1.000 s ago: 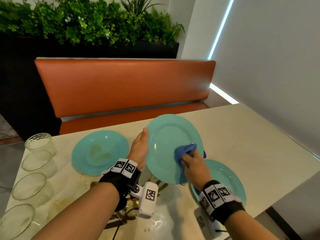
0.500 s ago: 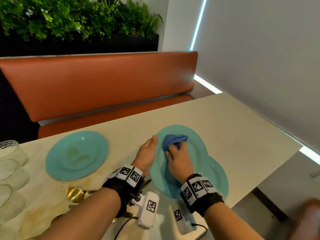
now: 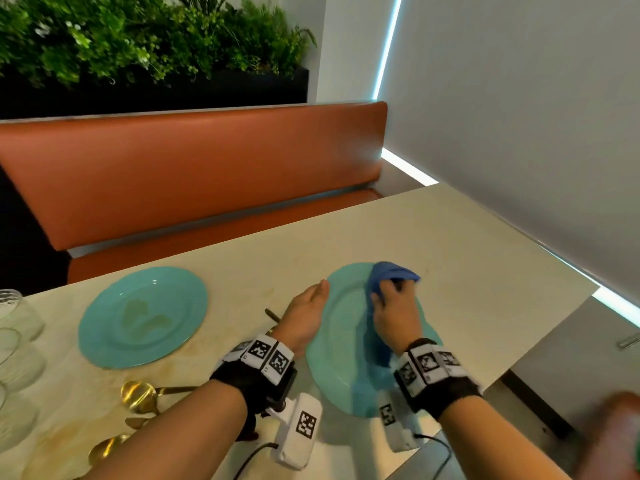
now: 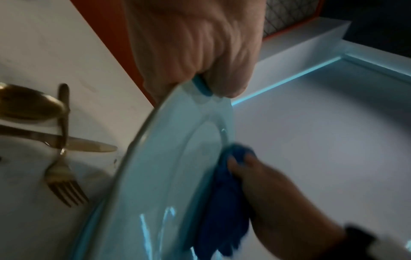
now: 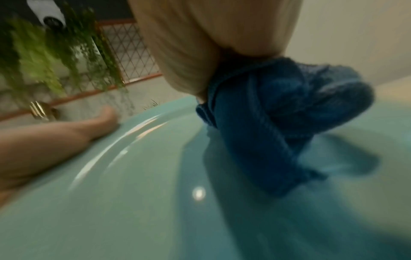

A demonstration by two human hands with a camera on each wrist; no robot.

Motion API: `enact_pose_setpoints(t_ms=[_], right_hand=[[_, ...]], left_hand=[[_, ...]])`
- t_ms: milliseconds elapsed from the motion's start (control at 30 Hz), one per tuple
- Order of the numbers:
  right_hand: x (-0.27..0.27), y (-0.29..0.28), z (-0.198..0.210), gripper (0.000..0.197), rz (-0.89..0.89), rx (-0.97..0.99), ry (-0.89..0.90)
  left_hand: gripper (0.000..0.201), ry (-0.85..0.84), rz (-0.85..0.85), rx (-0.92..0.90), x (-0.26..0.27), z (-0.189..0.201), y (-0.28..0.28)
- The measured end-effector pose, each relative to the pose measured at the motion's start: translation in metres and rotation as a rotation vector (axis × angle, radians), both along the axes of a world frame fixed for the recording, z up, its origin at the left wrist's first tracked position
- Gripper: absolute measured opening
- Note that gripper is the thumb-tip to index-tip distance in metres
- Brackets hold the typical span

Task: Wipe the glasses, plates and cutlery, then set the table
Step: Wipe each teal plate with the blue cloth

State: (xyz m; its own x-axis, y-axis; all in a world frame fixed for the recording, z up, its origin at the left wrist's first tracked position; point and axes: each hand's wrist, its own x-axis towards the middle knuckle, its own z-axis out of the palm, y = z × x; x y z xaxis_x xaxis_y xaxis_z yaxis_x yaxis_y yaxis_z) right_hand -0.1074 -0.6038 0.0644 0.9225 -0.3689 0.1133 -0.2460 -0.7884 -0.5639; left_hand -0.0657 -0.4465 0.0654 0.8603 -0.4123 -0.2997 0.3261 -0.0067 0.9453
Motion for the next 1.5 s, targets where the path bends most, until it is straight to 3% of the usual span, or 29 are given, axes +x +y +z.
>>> enact_pose_setpoints(t_ms=[167, 267, 333, 433, 533, 667, 733, 933, 1067, 1267, 1500], right_hand=[[-0.030, 0.054, -0.008, 0.033, 0.362, 0.068, 0.045], [-0.058, 0.039, -0.008, 0.010, 0.603, 0.019, 0.245], [-0.066, 0.014, -0.006, 0.017, 0.686, -0.022, 0.441], [-0.066, -0.028, 0.004, 0.029, 0.447, -0.173, 0.568], [-0.061, -0.059, 0.022, 0.017, 0.180, -0.202, 0.383], [-0.057, -0.078, 0.034, 0.014, 0.075, -0.184, 0.348], [-0.057, -0.080, 0.035, 0.014, 0.048, -0.171, 0.340], [-0.060, -0.070, 0.033, 0.011, 0.052, -0.117, 0.382], [-0.058, -0.065, 0.031, 0.011, 0.053, -0.091, 0.388], [-0.053, -0.060, 0.033, 0.010, 0.066, -0.072, 0.368], [-0.042, -0.053, 0.029, 0.019, 0.106, -0.094, 0.386]], left_hand=[[0.061, 0.173, 0.055, -0.065, -0.001, -0.016, -0.010], [0.068, 0.322, 0.137, -0.088, 0.001, -0.033, -0.008], [0.065, 0.380, 0.121, -0.099, -0.002, -0.039, -0.010], [0.052, 0.419, 0.116, -0.066, -0.007, -0.041, -0.018], [0.054, 0.436, 0.084, -0.026, -0.016, -0.046, -0.035], [0.065, 0.520, 0.081, 0.014, -0.021, -0.081, -0.061], [0.064, 0.551, 0.102, 0.051, -0.020, -0.094, -0.073], [0.062, 0.509, 0.127, 0.134, -0.027, -0.085, -0.080], [0.051, 0.290, 0.059, 0.466, -0.026, -0.081, -0.082], [0.063, 0.087, -0.093, 0.883, -0.030, -0.082, -0.093], [0.066, 0.003, -0.161, 0.995, -0.029, -0.079, -0.097]])
